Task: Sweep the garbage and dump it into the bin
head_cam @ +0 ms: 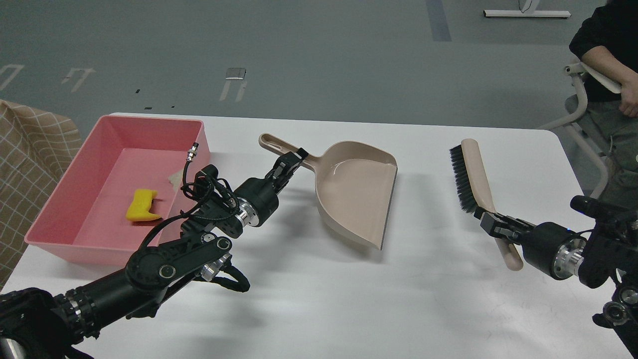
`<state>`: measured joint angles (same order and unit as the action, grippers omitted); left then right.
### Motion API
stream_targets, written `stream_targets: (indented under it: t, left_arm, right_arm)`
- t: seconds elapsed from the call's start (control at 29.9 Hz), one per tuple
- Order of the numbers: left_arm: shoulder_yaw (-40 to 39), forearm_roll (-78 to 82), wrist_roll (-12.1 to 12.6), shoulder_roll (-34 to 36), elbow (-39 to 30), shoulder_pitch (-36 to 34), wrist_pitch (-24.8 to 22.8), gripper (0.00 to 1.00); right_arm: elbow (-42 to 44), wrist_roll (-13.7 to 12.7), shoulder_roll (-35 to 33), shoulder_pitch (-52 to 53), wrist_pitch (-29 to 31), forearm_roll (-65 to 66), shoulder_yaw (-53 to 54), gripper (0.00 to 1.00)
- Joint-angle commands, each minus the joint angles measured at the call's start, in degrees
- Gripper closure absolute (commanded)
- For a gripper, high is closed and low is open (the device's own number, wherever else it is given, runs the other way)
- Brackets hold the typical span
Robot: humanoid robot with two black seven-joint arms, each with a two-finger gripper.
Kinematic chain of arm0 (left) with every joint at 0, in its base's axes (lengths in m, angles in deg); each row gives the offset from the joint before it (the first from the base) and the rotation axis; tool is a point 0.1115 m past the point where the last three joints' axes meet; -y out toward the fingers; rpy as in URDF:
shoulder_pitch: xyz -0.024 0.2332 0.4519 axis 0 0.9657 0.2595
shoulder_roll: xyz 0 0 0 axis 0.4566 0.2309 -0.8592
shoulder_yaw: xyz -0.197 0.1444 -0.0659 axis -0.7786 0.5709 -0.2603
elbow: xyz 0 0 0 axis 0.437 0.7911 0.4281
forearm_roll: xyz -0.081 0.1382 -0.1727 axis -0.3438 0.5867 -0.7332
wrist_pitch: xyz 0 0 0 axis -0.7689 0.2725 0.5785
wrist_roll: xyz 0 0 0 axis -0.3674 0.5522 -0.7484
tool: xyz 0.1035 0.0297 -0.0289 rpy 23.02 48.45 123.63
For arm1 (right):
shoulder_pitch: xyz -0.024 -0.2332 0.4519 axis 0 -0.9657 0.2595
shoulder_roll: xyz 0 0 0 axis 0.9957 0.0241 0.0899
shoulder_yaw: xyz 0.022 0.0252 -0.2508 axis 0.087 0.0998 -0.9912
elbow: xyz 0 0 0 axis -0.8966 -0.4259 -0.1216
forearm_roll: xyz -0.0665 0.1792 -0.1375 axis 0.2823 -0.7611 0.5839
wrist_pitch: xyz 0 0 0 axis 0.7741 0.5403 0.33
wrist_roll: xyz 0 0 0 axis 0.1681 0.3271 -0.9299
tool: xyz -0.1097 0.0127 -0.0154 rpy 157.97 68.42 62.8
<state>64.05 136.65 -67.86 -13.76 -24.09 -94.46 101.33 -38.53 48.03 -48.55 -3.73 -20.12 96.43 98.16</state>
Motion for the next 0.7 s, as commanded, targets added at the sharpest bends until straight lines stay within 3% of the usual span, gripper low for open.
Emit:
stream_targets:
  t: [0.0, 0.67]
  left_arm:
    - [-0.01, 0.01, 0.08, -0.85, -0.03, 0.07, 0.27, 0.98]
    - [-0.01, 0.01, -0.01, -3.05, 1.20, 0.77, 0.89, 0.93]
  right_arm:
    - [0.00, -0.07, -0.02, 0.06, 0.00, 0.09, -0.12, 0.81]
    - [0.61, -0.07, -0.02, -1.96, 0.00, 0.26, -0.29, 0.81]
